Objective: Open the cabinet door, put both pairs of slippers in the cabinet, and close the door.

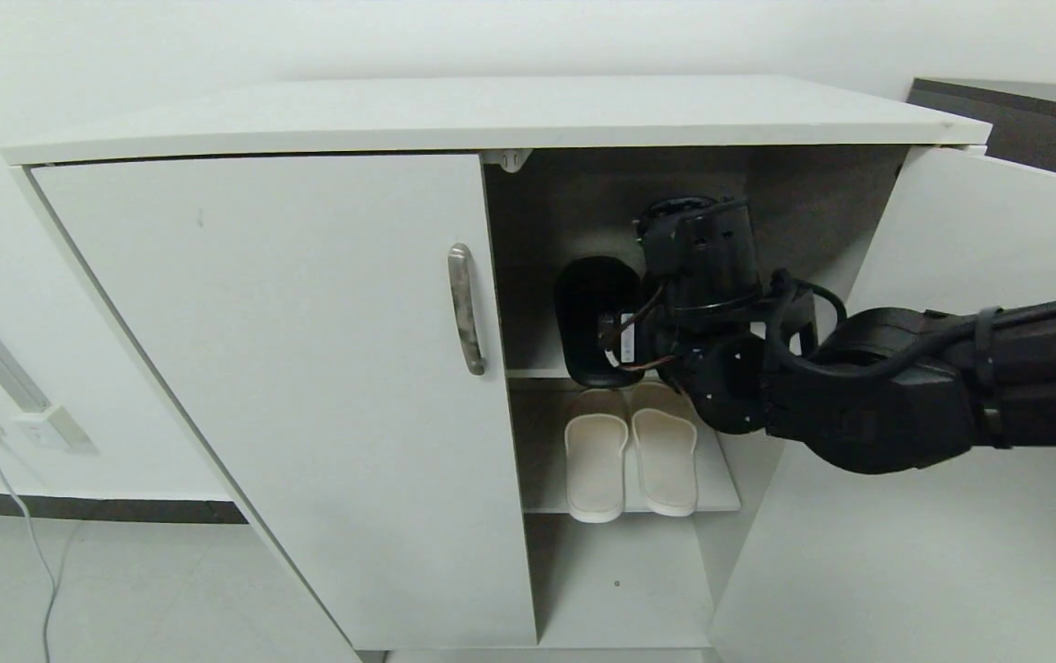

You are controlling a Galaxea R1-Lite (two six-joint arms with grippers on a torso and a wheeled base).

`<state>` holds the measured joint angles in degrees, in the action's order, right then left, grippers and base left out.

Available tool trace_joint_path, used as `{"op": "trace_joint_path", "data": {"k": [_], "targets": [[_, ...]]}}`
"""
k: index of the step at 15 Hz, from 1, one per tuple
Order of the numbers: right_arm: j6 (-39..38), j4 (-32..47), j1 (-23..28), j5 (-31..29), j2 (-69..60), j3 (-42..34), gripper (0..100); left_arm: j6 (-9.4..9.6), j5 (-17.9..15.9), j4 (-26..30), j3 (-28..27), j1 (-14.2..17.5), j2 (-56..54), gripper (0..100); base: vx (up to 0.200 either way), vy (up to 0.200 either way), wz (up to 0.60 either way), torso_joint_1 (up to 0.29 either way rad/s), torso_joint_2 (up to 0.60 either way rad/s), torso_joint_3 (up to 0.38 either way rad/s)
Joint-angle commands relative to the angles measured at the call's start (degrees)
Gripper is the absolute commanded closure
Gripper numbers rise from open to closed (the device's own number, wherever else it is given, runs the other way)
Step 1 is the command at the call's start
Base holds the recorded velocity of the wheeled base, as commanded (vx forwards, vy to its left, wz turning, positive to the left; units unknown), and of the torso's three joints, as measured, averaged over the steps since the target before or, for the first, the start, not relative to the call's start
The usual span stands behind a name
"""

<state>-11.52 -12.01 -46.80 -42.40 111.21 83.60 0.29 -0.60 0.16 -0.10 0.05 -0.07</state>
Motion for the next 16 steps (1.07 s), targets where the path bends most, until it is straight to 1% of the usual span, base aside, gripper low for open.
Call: {"op": "trace_joint_path", "data": {"k": [1, 3, 4, 5, 7, 12, 16], "targets": [[0.3, -4.2, -2.2, 0.6, -7.7, -9.4, 0, -0.03, 0.0, 0.0, 0.0, 0.0, 0.1, 100, 0.0, 0.0, 0.0, 0.0, 0.0, 0.0], [0.5, -8.9, -4.4, 2.8, -12.2, -17.2, 0, 0.06, -0.1, 0.0, 0.0, 0.0, 0.1, 100, 0.0, 0.0, 0.0, 0.0, 0.0, 0.0], [0.9, -10.5, -5.4, 4.0, -14.1, -20.0, 100, 0.06, -0.2, 0.0, 0.0, 0.0, 0.1, 100, 0.0, 0.0, 0.0, 0.0, 0.0, 0.0], [1.3, -11.3, -5.9, 4.3, -15.1, -21.8, 100, 0.06, -0.2, 0.0, 0.0, 0.0, 0.1, 100, 0.0, 0.0, 0.0, 0.0, 0.0, 0.0], [1.7, -11.5, -6.5, 4.3, -14.9, -23.2, 100, 0.06, -0.2, 0.0, 0.0, 0.0, 0.1, 100, 0.0, 0.0, 0.0, 0.0, 0.0, 0.0], [1.7, -11.6, -8.4, 4.0, -13.9, -23.5, 100, -0.03, -0.2, 0.0, 0.0, 0.0, 0.1, 100, 0.0, 0.0, 0.0, 0.0, 0.0, 0.0], [1.7, -11.6, -8.7, 3.7, -13.4, -23.6, 100, -0.03, -0.2, 0.0, 0.0, 0.0, 0.1, 100, 0.0, 0.0, 0.0, 0.0, 0.0, 0.0]]}}
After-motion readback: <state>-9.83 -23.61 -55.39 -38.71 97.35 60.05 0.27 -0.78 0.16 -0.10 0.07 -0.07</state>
